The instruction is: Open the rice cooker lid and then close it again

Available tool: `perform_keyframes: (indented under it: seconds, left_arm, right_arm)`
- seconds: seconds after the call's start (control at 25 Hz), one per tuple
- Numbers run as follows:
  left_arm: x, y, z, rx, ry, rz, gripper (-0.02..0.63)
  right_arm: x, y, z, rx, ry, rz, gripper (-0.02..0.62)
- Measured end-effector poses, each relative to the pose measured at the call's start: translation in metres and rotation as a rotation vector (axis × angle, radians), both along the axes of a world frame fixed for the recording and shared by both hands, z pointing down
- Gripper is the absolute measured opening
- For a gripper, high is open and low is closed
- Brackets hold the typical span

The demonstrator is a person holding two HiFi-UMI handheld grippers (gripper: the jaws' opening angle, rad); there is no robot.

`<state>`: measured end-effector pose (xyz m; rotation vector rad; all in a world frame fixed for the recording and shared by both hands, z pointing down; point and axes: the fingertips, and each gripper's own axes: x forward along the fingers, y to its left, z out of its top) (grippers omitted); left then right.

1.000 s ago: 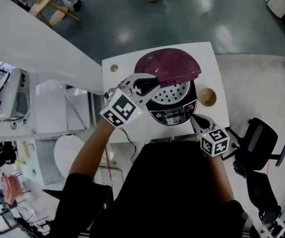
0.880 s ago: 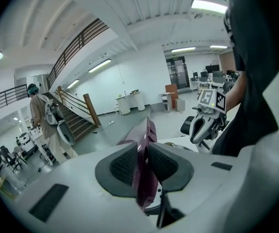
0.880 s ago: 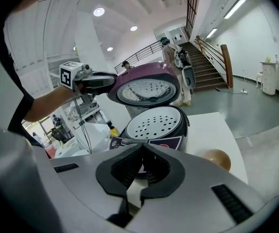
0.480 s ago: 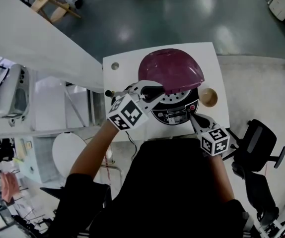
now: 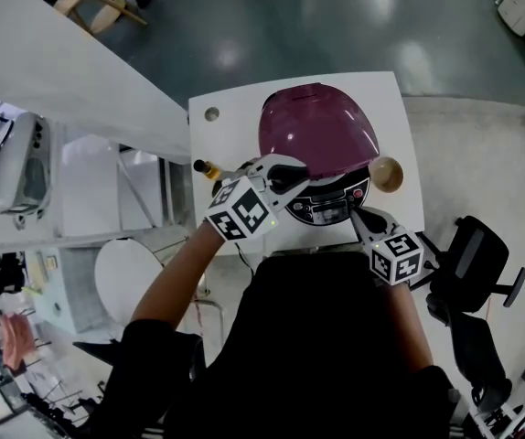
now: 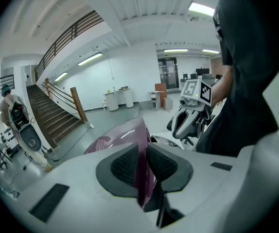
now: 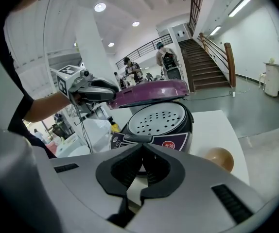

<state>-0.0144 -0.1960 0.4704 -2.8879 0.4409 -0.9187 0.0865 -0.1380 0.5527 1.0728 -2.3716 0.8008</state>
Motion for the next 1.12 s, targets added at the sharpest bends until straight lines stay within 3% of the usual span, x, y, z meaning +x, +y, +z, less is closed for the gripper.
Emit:
perform_keyframes:
  seconds: [1.12]
  left_arm:
    - [0.008,0.030,0.073,-0.121,-0.101,0.082,0.051]
  right_arm:
    - [-0.004,-0.015,0.003,-0.021,-0.010,0.011,0.000]
